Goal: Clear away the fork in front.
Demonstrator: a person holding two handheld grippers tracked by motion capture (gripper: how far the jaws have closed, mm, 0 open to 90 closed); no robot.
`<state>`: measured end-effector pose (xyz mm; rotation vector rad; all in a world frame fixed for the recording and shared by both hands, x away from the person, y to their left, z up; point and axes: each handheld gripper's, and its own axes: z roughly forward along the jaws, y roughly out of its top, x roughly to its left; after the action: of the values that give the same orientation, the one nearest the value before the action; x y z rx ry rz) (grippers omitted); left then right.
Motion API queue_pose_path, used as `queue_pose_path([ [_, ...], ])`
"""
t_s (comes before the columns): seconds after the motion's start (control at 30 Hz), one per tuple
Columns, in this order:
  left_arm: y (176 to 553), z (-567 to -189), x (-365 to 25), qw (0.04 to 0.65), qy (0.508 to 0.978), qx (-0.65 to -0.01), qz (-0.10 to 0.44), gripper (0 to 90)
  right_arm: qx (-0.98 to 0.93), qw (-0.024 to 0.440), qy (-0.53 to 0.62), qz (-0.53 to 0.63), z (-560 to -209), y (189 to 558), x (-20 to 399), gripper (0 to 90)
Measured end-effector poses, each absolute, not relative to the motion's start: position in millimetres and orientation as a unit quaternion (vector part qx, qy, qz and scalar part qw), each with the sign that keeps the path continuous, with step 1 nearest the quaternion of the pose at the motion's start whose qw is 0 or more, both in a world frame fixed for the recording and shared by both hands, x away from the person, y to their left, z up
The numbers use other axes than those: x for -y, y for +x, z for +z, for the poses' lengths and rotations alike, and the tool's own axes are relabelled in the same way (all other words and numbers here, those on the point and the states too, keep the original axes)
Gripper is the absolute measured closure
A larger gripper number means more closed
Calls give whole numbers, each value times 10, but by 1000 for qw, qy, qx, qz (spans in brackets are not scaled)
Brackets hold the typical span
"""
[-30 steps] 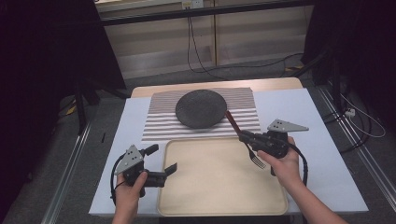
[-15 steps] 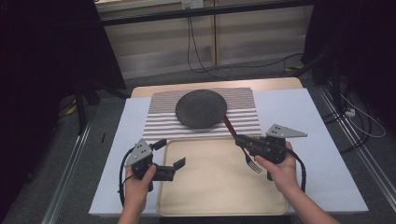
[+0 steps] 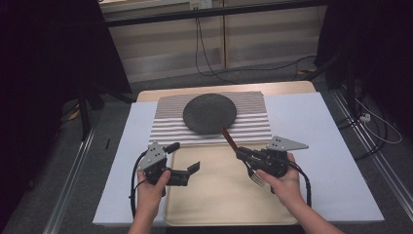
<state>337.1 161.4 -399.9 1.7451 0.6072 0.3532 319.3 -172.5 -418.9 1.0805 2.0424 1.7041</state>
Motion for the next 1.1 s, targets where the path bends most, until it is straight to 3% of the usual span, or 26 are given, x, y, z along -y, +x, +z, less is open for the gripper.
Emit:
queue_pose_path([
  [0.83, 3396, -4025, -1386, 585, 744, -288, 144, 38, -723, 122, 345, 586, -4257, 3125, 1420, 787],
  [1.1, 3403, -4051, -1293, 597, 737, -295, 115, 135, -730, 122, 335, 583, -4272, 3100, 1355, 786],
])
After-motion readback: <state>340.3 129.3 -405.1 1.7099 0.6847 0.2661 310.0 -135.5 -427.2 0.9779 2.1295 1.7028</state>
